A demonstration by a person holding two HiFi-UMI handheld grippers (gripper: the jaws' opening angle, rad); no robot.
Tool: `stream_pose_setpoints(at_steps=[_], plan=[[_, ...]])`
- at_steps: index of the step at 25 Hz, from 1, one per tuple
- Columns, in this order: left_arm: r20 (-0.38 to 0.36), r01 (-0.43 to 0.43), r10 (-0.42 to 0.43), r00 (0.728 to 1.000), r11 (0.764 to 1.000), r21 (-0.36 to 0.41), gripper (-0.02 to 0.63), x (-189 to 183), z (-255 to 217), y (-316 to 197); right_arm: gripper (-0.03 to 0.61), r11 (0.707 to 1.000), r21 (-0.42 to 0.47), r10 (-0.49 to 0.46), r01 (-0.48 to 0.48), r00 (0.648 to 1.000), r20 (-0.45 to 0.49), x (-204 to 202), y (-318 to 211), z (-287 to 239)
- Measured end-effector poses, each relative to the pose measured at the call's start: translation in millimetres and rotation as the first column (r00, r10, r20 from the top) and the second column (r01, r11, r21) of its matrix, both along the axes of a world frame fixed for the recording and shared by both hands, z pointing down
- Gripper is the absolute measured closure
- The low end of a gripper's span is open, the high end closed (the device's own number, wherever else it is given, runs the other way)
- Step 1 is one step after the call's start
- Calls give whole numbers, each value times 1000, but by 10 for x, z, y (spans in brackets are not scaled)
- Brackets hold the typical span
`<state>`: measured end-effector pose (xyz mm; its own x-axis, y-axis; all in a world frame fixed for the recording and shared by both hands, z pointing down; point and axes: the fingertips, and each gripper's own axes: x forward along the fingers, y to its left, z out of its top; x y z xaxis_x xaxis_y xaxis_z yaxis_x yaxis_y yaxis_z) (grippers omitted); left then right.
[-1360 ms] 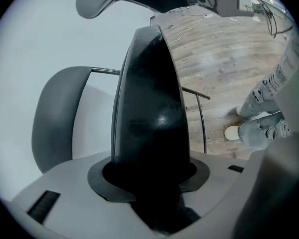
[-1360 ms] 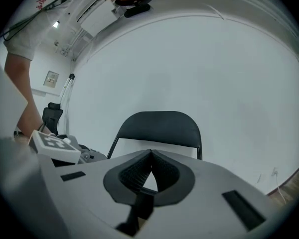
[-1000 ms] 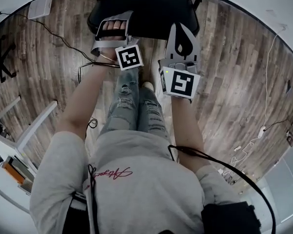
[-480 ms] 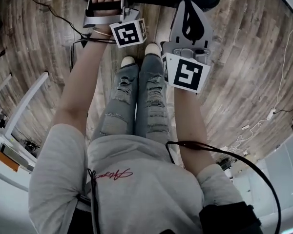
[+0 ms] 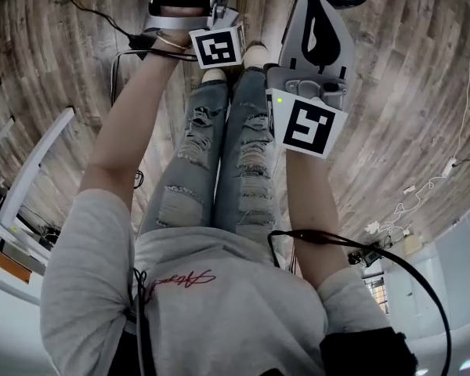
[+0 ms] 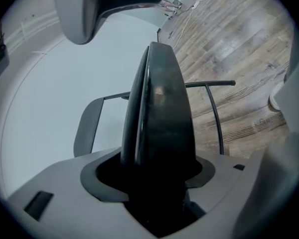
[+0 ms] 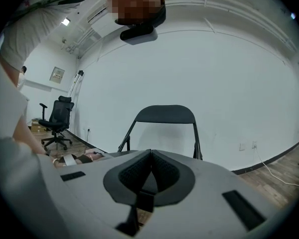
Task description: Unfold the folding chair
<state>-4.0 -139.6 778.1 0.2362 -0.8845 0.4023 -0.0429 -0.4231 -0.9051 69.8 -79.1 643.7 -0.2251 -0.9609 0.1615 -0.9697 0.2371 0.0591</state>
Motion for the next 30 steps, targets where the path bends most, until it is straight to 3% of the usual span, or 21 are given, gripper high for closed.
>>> stream_pose_setpoints(at_steps=[7, 10, 13, 16, 19, 22, 23, 26, 30], plan=[[52, -28, 30, 998, 999, -41, 242, 26, 592, 628, 563, 998, 43, -36, 38, 999, -34, -83, 434, 200], [48, -50, 47, 998, 997, 59, 227, 27, 767, 870, 563, 996, 66, -61, 62, 998, -20, -132, 559, 272], [-3, -69, 70, 998, 982, 175, 227, 49, 727, 1015, 563, 991, 100, -90, 91, 996, -20, -149, 687, 329], [-58, -66, 82, 995, 970, 233, 205, 79, 610, 1005, 563, 990, 107, -96, 96, 995, -11, -89, 825, 439], [-188, 90, -55, 981, 980, 179, 193, -208, 602, 1034, 563, 989, 104, -110, 108, 994, 11, -101, 969, 532], [-348, 258, -213, 913, 962, 89, 195, -744, 593, 1274, 561, 988, 98, -119, 116, 993, 23, -161, 1044, 574], [-417, 298, -250, 874, 953, 53, 195, -873, 513, 1381, 563, 989, 93, -122, 119, 992, 27, -186, 1046, 564], [-614, 366, -328, 718, 928, -69, 196, -1016, -78, 1575, 563, 986, 91, -140, 137, 990, 30, -293, 1028, 287], [-771, 345, -298, 563, 932, -109, 196, -885, -1515, 1421, 561, 965, 222, -152, 142, 988, 26, -376, 942, -881]])
